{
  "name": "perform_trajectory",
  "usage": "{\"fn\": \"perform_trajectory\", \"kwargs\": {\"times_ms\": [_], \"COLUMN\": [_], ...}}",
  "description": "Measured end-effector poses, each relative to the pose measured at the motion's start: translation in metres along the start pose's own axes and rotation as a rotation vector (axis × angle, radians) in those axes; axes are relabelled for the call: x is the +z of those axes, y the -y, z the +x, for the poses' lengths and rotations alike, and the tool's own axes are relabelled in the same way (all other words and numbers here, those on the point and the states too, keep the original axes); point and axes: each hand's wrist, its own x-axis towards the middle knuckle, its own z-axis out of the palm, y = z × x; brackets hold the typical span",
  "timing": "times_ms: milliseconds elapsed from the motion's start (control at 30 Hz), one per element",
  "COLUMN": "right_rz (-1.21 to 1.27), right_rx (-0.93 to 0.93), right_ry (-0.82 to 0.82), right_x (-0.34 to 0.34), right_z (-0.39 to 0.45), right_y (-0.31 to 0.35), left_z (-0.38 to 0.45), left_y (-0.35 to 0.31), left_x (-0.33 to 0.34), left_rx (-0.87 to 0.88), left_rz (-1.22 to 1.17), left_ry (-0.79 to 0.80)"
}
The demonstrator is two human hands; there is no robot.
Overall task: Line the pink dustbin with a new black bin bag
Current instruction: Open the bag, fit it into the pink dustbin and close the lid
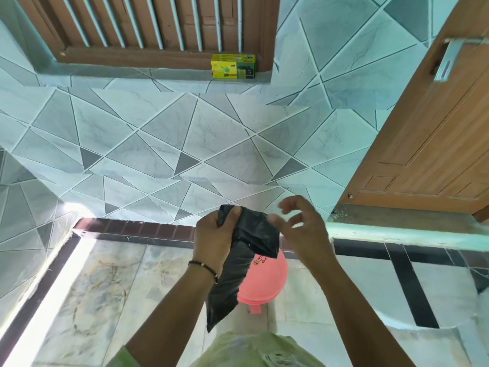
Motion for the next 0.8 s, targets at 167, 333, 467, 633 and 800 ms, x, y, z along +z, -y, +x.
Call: {"fn": "perform_trajectory", "kwargs": {"times_ms": [167,333,467,633,800], "right_rz": [-0.119,-0.061,0.013,0.776,0.817], "right_rx": [-0.187,-0.167,-0.045,0.206,0.260], "right_ry": [0.173,0.032,-0.130,-0.162,-0.158], "right_x": [0.025,0.028,0.022,-0.003,0.007], "right_z": [-0.008,-0.004,0.005,0.014,0.015], "right_y": [0.016,0.015,0.011,0.015,0.018], "left_z": [-0.001,0.002,0.009,0.026,0.030], "left_y": [-0.008,-0.008,-0.006,0.001,0.015], "left_x": [0.003,-0.001,-0.011,-0.033,-0.033], "left_rx": [0.048,0.028,0.074,0.088,0.113], "left_rz": [0.019,-0.016,0.054,0.050,0.446], "left_ry": [0.024,0.085,0.073,-0.034,0.041]}}
